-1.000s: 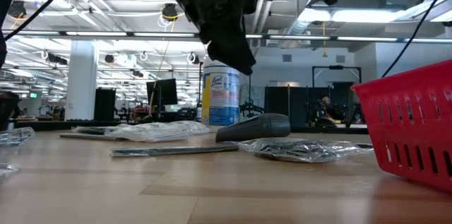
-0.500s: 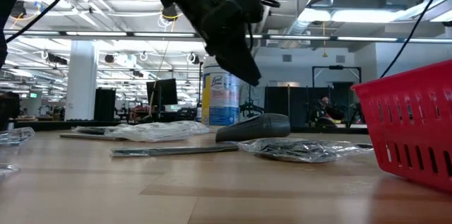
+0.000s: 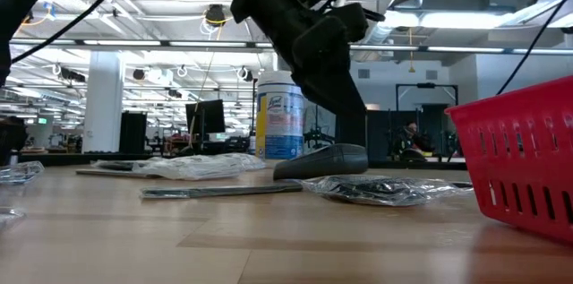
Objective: Pick & Place Travel size toiletries
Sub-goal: Put the gray deodorant into the black bin
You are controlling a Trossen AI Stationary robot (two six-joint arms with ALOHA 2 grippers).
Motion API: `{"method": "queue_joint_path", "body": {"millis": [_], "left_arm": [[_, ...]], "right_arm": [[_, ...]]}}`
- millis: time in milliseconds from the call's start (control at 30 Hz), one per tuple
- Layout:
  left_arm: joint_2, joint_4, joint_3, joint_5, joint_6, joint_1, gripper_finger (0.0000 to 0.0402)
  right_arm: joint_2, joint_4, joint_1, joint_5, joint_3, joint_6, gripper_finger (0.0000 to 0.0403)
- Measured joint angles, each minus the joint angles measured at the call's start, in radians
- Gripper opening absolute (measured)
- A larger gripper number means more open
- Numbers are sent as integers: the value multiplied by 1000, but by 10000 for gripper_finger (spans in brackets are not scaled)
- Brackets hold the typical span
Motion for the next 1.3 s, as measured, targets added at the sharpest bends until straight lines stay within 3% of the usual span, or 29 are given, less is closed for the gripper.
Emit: {"method": "queue_joint_path", "body": {"millis": [600,1300], "left_arm": [[9,-36,-29,-7,-4,1,285],[58,-43,-31,-4,-5,-3,286]], "right_arm": [[-20,-95,20,16,0,8,75],[-21,-107,11,20,0,1,75]]}}
